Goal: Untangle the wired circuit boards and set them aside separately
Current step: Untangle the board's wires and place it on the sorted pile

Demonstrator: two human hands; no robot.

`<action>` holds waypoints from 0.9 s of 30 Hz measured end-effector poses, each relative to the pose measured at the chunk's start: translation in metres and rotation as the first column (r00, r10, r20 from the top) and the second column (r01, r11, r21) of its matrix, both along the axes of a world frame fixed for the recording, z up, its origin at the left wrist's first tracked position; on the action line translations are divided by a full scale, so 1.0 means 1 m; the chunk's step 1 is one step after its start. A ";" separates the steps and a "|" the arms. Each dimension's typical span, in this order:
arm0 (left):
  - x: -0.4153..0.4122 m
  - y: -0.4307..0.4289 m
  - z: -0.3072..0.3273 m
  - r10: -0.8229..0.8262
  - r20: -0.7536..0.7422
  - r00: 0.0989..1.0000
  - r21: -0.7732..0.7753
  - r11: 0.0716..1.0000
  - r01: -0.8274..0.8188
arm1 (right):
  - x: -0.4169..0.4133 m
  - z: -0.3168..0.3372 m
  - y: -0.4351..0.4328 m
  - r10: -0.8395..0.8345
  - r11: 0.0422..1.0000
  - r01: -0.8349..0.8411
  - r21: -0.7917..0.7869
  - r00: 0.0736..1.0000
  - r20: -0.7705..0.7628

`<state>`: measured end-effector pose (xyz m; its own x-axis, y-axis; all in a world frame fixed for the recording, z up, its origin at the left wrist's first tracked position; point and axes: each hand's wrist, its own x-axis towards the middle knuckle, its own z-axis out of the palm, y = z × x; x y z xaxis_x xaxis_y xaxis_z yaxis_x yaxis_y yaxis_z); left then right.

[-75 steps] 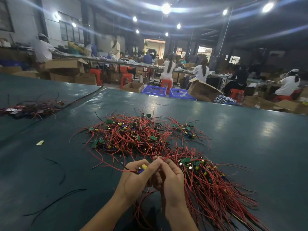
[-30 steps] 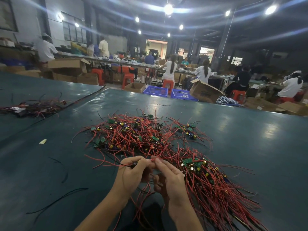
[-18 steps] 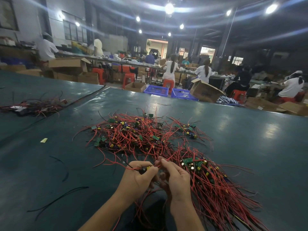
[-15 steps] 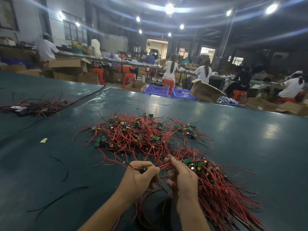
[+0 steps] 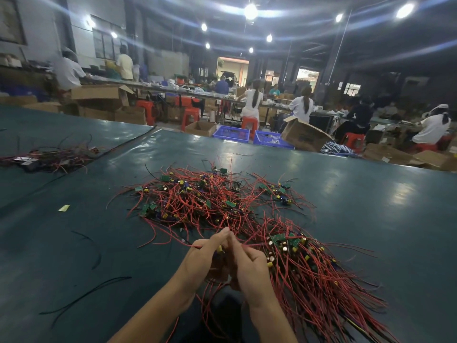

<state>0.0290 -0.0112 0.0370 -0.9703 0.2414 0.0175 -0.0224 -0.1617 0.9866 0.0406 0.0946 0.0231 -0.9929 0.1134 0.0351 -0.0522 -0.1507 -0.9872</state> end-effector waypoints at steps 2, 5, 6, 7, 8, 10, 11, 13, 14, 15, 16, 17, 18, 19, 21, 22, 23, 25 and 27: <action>-0.003 -0.001 -0.001 0.046 0.044 0.998 -0.068 0.997 -0.043 | 0.001 -0.001 -0.003 -0.027 0.998 0.031 0.058 0.997 -0.073; -0.010 -0.003 -0.004 0.129 0.103 0.986 -0.115 0.986 -0.117 | 0.002 -0.002 -0.001 -0.069 0.994 0.078 0.075 0.991 -0.118; -0.012 -0.004 -0.007 0.178 0.114 0.977 -0.141 0.977 -0.161 | 0.002 -0.003 0.000 -0.086 0.992 0.096 0.085 0.989 -0.122; -0.013 -0.004 -0.010 0.231 0.103 0.968 -0.190 0.959 -0.208 | 0.002 -0.004 0.000 -0.098 0.989 0.111 0.097 0.987 -0.125; -0.012 -0.005 -0.011 0.264 0.074 0.962 -0.248 0.939 -0.239 | 0.003 -0.004 -0.001 -0.112 0.986 0.126 0.106 0.985 -0.128; -0.011 -0.006 -0.012 0.250 0.016 0.968 -0.264 0.935 -0.236 | 0.003 -0.004 -0.001 -0.144 0.983 0.158 0.089 0.979 -0.143; -0.011 -0.006 -0.011 0.221 -0.001 0.975 -0.238 0.947 -0.215 | 0.003 -0.004 0.000 -0.161 0.983 0.172 0.066 0.977 -0.142; -0.010 -0.007 -0.008 0.212 -0.040 0.976 -0.223 0.951 -0.216 | 0.001 -0.004 0.003 -0.203 0.977 0.209 0.038 0.972 -0.122; -0.011 -0.008 -0.007 0.215 -0.047 0.975 -0.225 0.949 -0.220 | 0.002 -0.003 0.005 -0.224 0.972 0.230 0.045 0.967 -0.119; -0.012 -0.008 -0.007 0.216 -0.039 0.976 -0.210 0.953 -0.219 | 0.002 -0.002 0.007 -0.238 0.968 0.246 0.057 0.964 -0.122; -0.013 -0.009 -0.008 0.212 -0.014 0.977 -0.174 0.962 -0.211 | 0.002 -0.003 0.007 -0.240 0.965 0.251 0.073 0.962 -0.130; -0.014 -0.009 -0.008 0.201 0.023 0.979 -0.124 0.973 -0.196 | 0.003 -0.004 0.007 -0.232 0.965 0.246 0.094 0.962 -0.142; -0.015 -0.009 -0.008 0.189 0.062 0.980 -0.077 0.980 -0.184 | 0.004 -0.003 0.007 -0.209 0.966 0.229 0.123 0.965 -0.157; -0.016 -0.010 -0.007 0.183 0.084 0.979 -0.049 0.983 -0.180 | 0.005 -0.002 0.007 -0.173 0.965 0.201 0.168 0.971 -0.166; -0.017 -0.009 -0.007 0.188 0.077 0.979 -0.045 0.982 -0.185 | 0.005 -0.002 0.005 -0.070 0.956 0.109 0.272 0.986 -0.150; -0.017 -0.010 -0.008 0.198 0.067 0.978 -0.064 0.979 -0.194 | 0.005 -0.003 0.004 -0.028 0.949 0.065 0.308 0.992 -0.122; -0.019 -0.011 -0.008 0.203 0.054 0.978 -0.091 0.976 -0.198 | 0.005 -0.003 0.003 -0.014 0.942 0.042 0.333 0.996 -0.087; -0.019 -0.014 -0.007 0.171 0.019 0.985 -0.126 0.978 -0.167 | 0.005 -0.003 0.005 -0.063 0.945 0.065 0.322 0.998 -0.015; -0.021 -0.017 -0.008 0.131 -0.017 0.991 -0.107 0.986 -0.132 | 0.004 -0.001 0.009 -0.187 0.968 0.170 0.184 0.979 0.084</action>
<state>0.0078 -0.0279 0.0291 -0.9936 0.1130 0.0086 0.0023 -0.0559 0.9984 0.0443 0.1040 0.0221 -0.9566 0.2901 -0.0279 0.0374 0.0273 -0.9989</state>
